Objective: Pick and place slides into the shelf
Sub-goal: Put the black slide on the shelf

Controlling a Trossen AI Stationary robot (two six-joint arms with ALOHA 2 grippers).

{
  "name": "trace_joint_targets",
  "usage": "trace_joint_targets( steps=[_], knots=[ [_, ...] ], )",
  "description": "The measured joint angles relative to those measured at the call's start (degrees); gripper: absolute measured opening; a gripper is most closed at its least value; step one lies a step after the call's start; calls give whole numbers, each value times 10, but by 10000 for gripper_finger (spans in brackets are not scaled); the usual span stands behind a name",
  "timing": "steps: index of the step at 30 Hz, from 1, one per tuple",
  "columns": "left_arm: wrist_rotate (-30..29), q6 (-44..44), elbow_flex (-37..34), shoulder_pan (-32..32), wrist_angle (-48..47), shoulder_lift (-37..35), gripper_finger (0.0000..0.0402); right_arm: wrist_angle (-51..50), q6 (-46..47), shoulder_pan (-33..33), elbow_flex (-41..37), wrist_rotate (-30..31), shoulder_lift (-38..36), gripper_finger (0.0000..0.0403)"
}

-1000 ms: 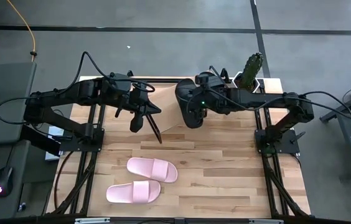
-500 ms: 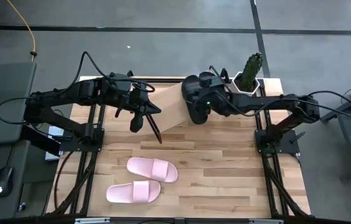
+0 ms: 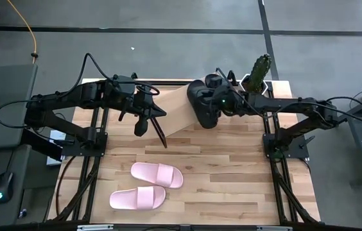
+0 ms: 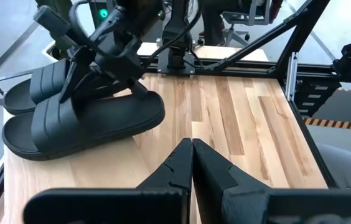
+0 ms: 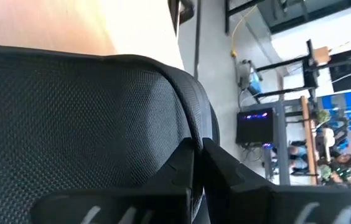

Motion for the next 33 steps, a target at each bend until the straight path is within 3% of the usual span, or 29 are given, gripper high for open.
trace_joint_targets(
  steps=[11,21,33],
  knots=[
    [0,0,0,0,0,0,1,-20,-19,-7,1,6,-1,0],
    [0,0,0,0,-1,0,1,-7,-23,-47,1,-58,-1,0],
    [2,0,0,0,-11,0,1,-29,-30,-69,3,-73,-1,0]
  ],
)
